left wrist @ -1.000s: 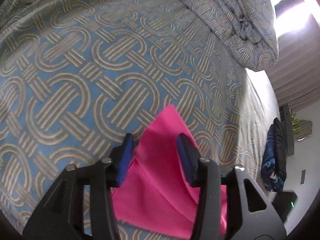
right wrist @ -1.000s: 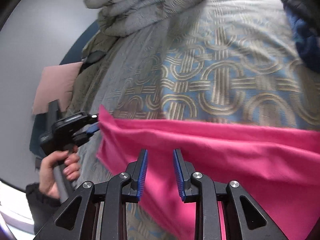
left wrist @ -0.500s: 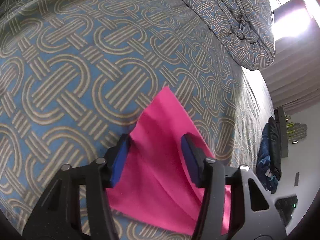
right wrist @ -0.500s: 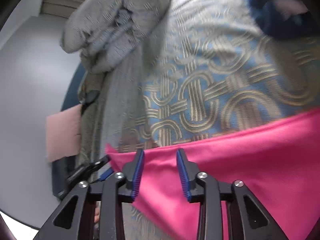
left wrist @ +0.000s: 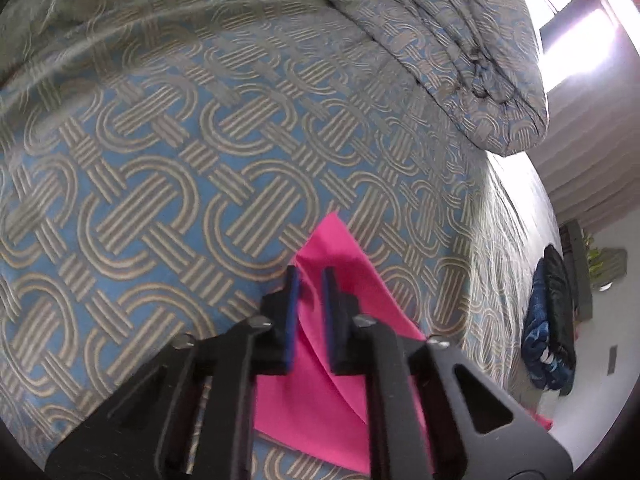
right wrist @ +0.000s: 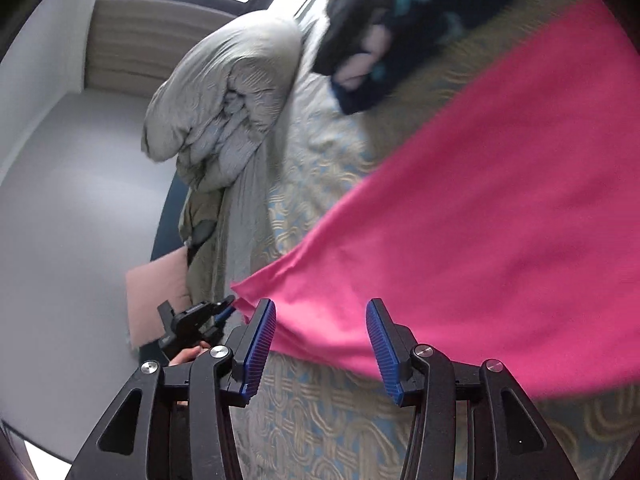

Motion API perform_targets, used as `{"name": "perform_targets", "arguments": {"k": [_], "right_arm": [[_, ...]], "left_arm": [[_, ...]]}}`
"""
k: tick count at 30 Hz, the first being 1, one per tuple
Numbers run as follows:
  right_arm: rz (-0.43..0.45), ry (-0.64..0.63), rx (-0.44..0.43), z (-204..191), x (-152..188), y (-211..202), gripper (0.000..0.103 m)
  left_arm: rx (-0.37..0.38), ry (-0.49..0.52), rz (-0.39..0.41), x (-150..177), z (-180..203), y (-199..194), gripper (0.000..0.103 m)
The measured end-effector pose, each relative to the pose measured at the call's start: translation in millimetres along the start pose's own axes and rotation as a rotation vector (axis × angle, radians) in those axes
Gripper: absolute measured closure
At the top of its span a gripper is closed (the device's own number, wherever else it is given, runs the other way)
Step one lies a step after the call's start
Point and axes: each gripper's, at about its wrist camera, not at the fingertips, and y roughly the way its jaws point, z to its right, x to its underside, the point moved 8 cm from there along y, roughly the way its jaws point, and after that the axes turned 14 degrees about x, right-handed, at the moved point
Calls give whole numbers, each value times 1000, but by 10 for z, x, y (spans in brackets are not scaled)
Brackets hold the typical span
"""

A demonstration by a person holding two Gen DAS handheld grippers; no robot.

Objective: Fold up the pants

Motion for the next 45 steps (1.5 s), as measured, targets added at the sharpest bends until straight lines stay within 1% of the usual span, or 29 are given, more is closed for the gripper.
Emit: {"name": "perform_targets", "arguments": {"k": [1,4,6,8,9,10,11,12,14,17,18,19,21,23,26,27,28,30,31,36,38,41,42,45], "right_arm": [[-5,8,-2,34,25,-3,55],[-14,28,-13,105,62,-13,55],[-11,39,-19,120,68,-34,54],[-12,41,-26,149,96,-66,55],[-11,45,-30,166,123,-94,54],[-11,47,-33,158,142,-105,53],[-17,42,-41,127,177,-108,49],[-21,36,-49,96,199,-99,47],[-39,20,-69,-37,282,-45,47],[-87,-3,-124,-317,416,135,46],[-109,-10,-134,-433,471,225,46],[-120,-12,-145,-517,504,283,46],[-139,-24,-161,-689,573,393,46],[-153,-37,-171,-831,638,477,46],[-167,-59,-174,-977,727,545,46],[-168,-70,-168,-1013,747,570,46],[-168,-74,-162,-1026,757,587,46],[-172,-66,-154,-1006,775,635,46],[-176,-61,-152,-970,800,643,46],[-184,-29,-144,-881,816,710,46],[-188,-23,-141,-861,823,721,46],[-187,-18,-142,-830,818,714,46],[-186,-15,-142,-822,822,702,46],[-188,3,-149,-772,823,693,46]], "left_arm": [[3,17,-10,5,41,5,100],[6,28,-20,17,80,16,100],[13,-12,-37,48,47,24,97],[1,-31,-42,82,13,6,77],[-3,-36,-44,111,2,-14,57],[-2,-43,-41,163,-19,-48,51],[4,-41,-46,215,-12,-59,51],[13,-41,-59,276,-4,-63,51],[42,-54,-74,359,17,-66,51],[81,-78,-102,461,61,-15,51],[94,-87,-114,491,73,20,51],[110,-101,-127,517,87,69,57],[134,-116,-135,531,113,137,64],[139,-113,-131,511,114,198,64],[159,-144,-123,467,71,239,66],[166,-150,-119,445,68,239,71],[172,-156,-116,435,57,232,79],[180,-161,-112,418,34,238,91],[190,-166,-110,416,22,238,95],[225,-185,-79,429,6,143,96],[242,-198,-80,427,18,95,96],[235,-161,-61,377,66,1,96],[232,-143,-50,351,94,-43,99],[229,-118,-48,317,160,-75,100]]}}
